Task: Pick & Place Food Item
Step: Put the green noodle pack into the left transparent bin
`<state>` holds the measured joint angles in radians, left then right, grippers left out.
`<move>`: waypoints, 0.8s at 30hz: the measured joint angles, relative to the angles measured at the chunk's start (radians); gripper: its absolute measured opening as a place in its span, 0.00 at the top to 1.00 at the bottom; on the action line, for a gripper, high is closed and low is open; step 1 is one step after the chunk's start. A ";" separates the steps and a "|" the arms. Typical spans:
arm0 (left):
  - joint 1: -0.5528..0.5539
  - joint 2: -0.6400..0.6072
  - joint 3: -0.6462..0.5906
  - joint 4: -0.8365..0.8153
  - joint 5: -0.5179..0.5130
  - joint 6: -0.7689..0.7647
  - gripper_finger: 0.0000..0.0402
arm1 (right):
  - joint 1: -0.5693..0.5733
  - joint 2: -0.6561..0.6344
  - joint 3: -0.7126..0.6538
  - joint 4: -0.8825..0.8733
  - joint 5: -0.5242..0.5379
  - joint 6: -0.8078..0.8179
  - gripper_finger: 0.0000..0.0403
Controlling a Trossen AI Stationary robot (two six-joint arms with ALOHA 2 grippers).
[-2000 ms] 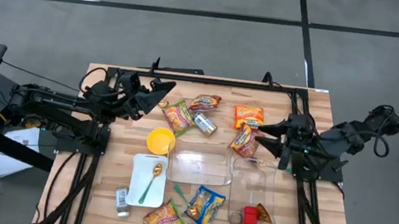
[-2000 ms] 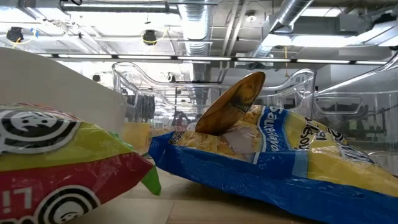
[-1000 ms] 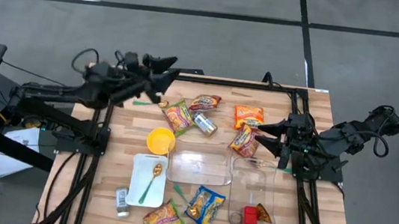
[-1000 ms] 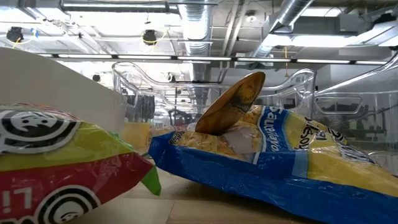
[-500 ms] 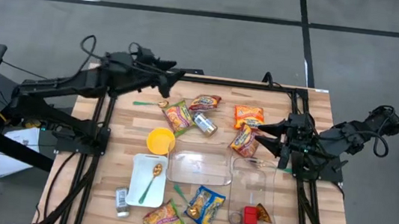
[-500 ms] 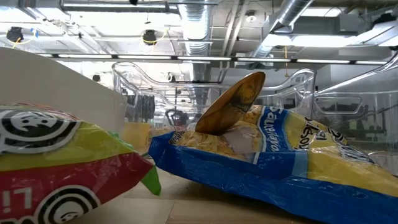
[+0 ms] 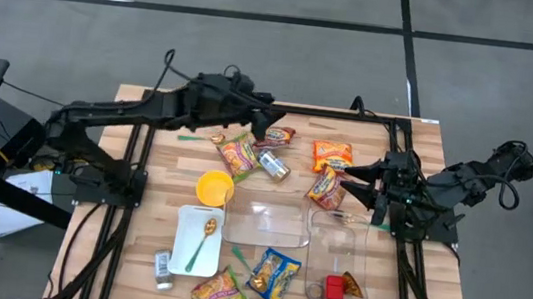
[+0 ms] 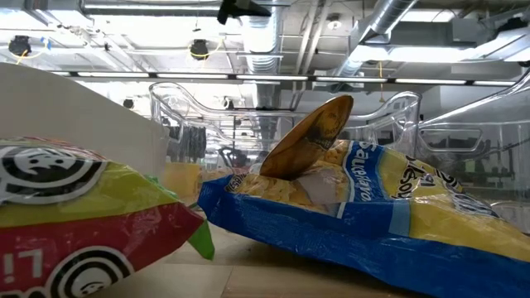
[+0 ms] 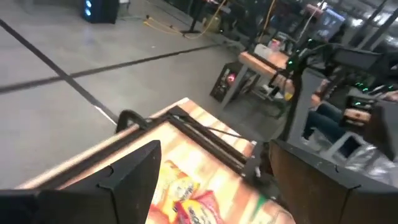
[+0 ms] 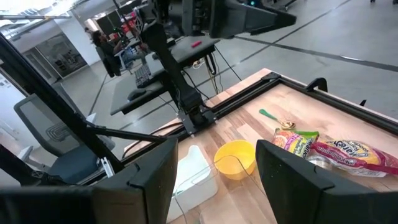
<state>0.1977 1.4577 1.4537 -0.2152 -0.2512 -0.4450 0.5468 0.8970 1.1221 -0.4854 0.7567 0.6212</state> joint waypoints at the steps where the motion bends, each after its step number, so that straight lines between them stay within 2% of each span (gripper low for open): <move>1: 0.010 0.013 0.018 -0.016 0.002 0.009 0.27 | 0.000 0.000 0.000 0.000 0.000 0.000 0.48; 7: 0.071 0.062 0.103 -0.224 0.011 0.011 0.27 | 0.001 0.007 0.000 -0.004 -0.001 0.000 0.48; 13: 0.084 0.066 0.099 -0.558 0.039 0.004 0.27 | 0.000 0.022 0.000 -0.004 -0.001 0.000 0.48; 18: 0.084 0.066 0.030 -0.647 0.030 -0.042 0.27 | -0.001 0.036 0.000 -0.016 -0.001 0.000 0.48; 24: 0.084 0.066 -0.109 -0.652 0.030 -0.091 0.27 | -0.006 0.039 0.000 -0.019 -0.002 0.000 0.48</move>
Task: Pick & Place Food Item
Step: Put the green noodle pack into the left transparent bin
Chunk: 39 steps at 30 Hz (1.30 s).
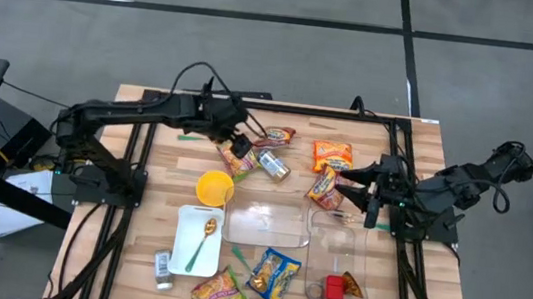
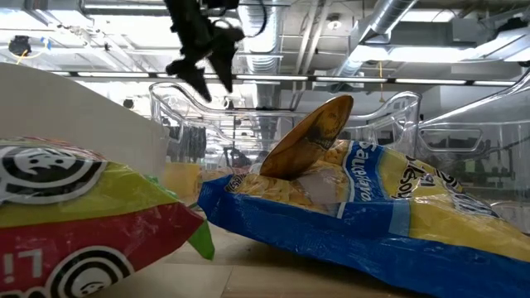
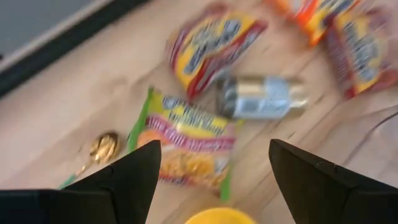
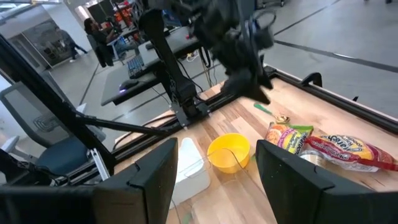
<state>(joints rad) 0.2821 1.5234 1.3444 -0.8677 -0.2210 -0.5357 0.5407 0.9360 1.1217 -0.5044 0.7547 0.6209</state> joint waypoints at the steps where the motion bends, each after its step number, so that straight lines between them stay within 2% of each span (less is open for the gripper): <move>1: 0.000 0.000 -0.025 0.005 0.000 0.000 0.27 | 0.000 0.001 0.000 0.000 0.000 0.000 0.48; 6: 0.000 0.009 -0.141 0.078 0.010 0.009 0.27 | 0.000 0.001 0.000 -0.001 0.000 0.000 0.48; 10: 0.000 0.047 -0.181 0.111 0.014 0.059 0.27 | 0.000 0.001 0.000 -0.005 0.000 0.000 0.48; 17: 0.000 0.168 -0.182 0.121 0.025 0.160 0.27 | 0.000 0.001 0.000 -0.009 0.001 0.004 0.48; 22: 0.000 0.222 -0.182 0.175 0.012 0.167 0.27 | 0.000 0.001 0.000 -0.012 0.001 0.008 0.48; 33: 0.031 0.227 -0.181 0.224 0.023 0.200 0.27 | 0.000 0.001 0.000 -0.012 0.001 0.026 0.48; 39: 0.053 0.227 -0.181 0.242 0.056 0.200 0.34 | 0.000 0.001 0.000 -0.012 0.001 0.026 0.48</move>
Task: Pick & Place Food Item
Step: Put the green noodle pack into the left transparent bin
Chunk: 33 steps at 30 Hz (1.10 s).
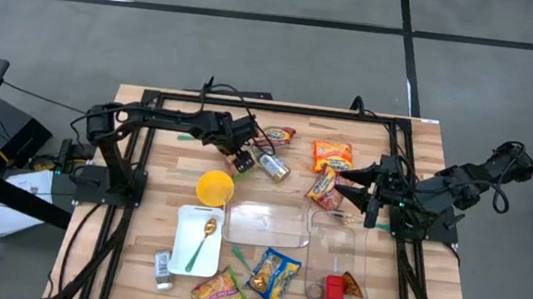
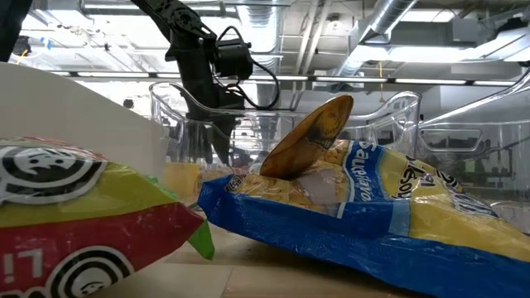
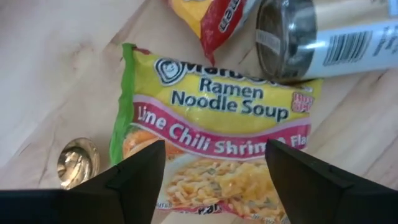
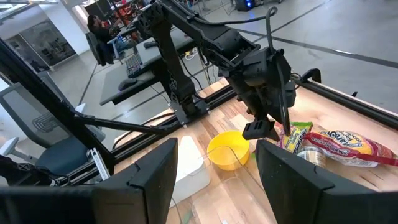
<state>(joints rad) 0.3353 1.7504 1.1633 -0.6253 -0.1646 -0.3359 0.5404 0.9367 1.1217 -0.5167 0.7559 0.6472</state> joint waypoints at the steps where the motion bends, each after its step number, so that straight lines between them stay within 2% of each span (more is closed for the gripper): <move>1: 0.001 0.000 0.000 0.006 0.008 0.000 0.36 | 0.000 0.000 0.000 0.000 0.000 0.000 0.48; 8: -0.003 0.000 -0.011 0.012 0.013 0.017 0.44 | 0.000 0.000 0.000 0.000 -0.025 0.000 0.48; 14: -0.003 0.000 -0.080 0.049 0.011 0.011 0.45 | 0.000 0.000 0.000 0.000 -0.025 0.000 0.48; 22: 0.000 -0.003 -0.095 0.072 0.012 0.001 0.48 | 0.000 0.000 0.000 0.000 -0.025 0.000 0.48; 27: 0.007 -0.003 -0.096 0.073 0.014 -0.001 0.55 | 0.000 0.000 0.000 0.000 -0.025 0.000 0.48; 33: 0.018 -0.003 -0.096 0.074 0.029 -0.002 0.71 | 0.000 0.000 0.000 0.000 -0.026 0.000 0.48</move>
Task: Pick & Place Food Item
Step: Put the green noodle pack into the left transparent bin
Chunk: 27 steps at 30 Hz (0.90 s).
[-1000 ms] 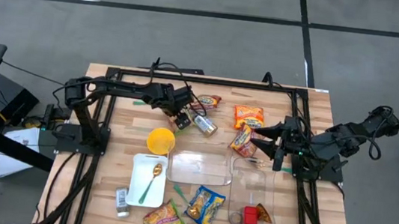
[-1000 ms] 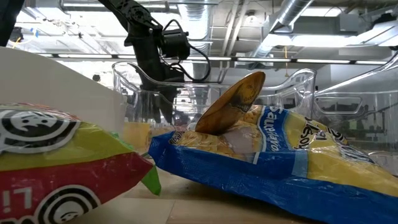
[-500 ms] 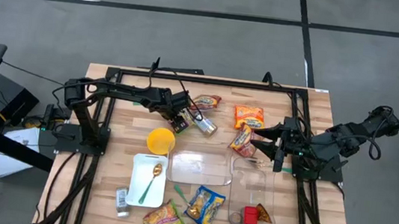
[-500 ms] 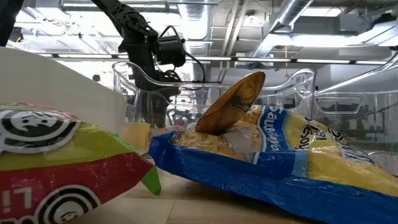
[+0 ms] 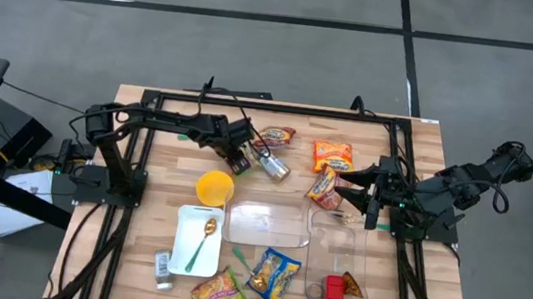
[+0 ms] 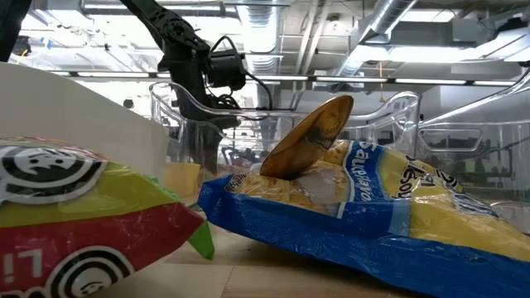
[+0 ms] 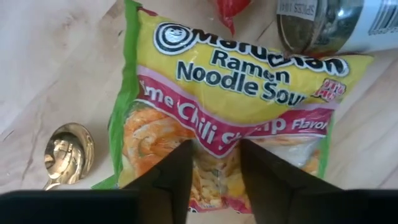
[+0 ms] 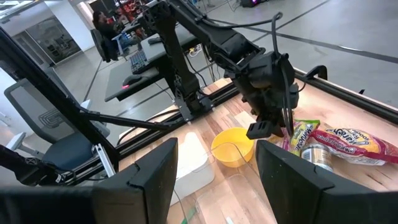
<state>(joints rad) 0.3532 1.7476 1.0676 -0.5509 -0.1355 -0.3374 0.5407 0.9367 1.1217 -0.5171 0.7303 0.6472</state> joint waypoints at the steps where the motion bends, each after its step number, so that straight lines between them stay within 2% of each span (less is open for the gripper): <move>1: 0.000 0.000 0.000 0.001 0.005 0.000 0.74 | 0.000 0.000 0.000 0.000 0.000 0.000 0.48; 6: 0.000 0.000 0.000 0.004 0.044 0.024 0.93 | 0.000 0.000 0.000 0.000 0.000 0.000 0.48; 8: -0.001 -0.003 -0.001 0.001 0.061 0.047 0.98 | 0.000 0.000 0.000 0.000 0.000 0.000 0.48; 16: 0.025 -0.119 -0.004 -0.029 0.092 0.128 1.00 | 0.000 0.000 0.000 0.000 0.000 0.000 0.48; 22: 0.069 -0.242 -0.003 -0.052 0.188 0.143 1.00 | 0.000 0.000 0.000 -0.004 0.001 -0.001 0.48; 27: 0.051 -0.356 -0.003 -0.051 0.309 0.147 1.00 | 0.000 0.000 0.000 -0.017 0.001 -0.001 0.48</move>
<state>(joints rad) 0.4045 1.3920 1.0649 -0.6017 0.1737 -0.1903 0.5404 0.9367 1.1221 -0.5339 0.7315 0.6464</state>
